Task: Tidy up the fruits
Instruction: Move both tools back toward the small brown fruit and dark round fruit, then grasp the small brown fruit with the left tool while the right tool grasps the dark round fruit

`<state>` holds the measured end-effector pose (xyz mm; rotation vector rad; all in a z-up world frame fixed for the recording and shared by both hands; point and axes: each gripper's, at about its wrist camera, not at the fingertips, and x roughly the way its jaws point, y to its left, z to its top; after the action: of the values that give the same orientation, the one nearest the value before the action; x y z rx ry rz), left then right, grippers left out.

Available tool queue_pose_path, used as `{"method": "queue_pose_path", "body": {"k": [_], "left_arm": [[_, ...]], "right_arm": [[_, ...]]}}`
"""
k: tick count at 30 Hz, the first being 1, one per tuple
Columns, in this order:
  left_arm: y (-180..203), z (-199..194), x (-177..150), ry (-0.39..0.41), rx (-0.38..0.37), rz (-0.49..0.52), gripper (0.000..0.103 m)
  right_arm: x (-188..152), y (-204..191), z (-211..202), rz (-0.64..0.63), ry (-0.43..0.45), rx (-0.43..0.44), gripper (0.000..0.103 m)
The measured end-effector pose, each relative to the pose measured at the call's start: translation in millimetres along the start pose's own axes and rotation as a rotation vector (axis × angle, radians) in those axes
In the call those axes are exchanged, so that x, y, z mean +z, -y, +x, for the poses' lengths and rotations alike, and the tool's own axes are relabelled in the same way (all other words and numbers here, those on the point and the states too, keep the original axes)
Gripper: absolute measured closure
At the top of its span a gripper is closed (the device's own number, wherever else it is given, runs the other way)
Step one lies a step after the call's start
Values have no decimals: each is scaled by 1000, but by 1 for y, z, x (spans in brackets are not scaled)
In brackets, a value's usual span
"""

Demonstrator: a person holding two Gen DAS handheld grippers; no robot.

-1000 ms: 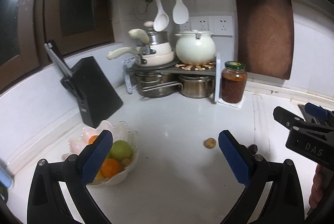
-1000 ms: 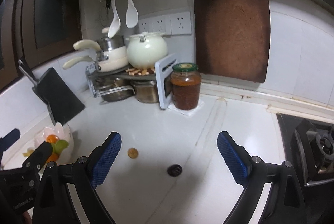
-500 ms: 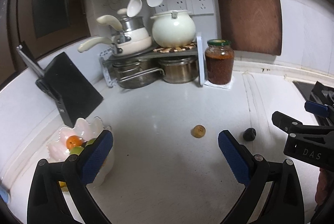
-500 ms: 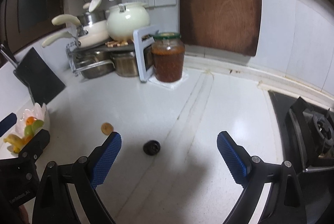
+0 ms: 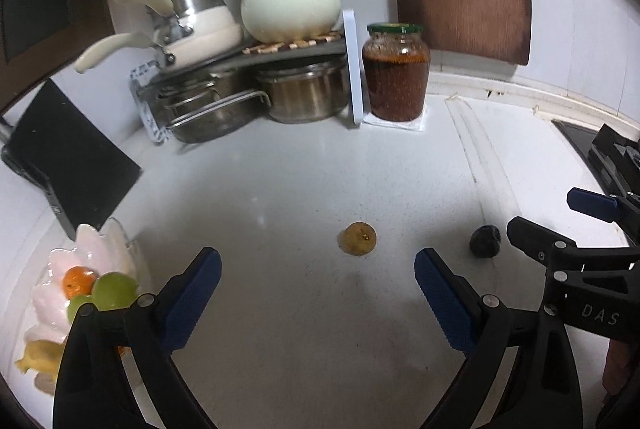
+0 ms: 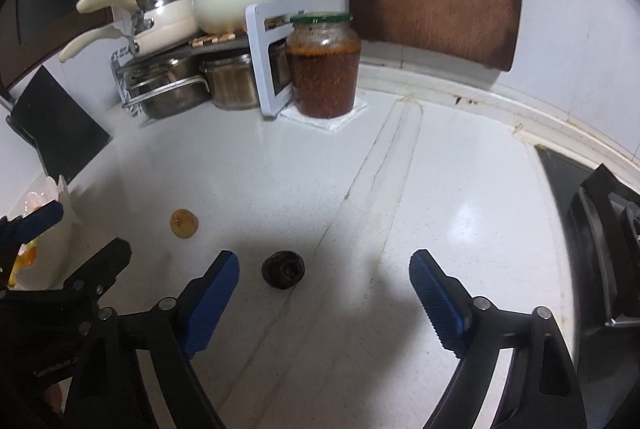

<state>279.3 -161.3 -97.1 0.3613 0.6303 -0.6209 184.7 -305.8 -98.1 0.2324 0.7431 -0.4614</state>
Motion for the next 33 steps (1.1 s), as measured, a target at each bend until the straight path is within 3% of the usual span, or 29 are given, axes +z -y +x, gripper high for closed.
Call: {"method": "queue_pose_path", "body": {"k": [12, 20, 33], "left_arm": [[15, 38, 10, -45, 18, 119, 11], [16, 58, 13, -94, -22, 86, 17], [19, 81, 12, -170, -65, 62, 48]], "right_arm": [[-6, -3, 28, -41, -79, 26, 27], [-4, -5, 41, -53, -109, 76, 35], [-1, -12, 56, -66, -142, 130, 62]]}}
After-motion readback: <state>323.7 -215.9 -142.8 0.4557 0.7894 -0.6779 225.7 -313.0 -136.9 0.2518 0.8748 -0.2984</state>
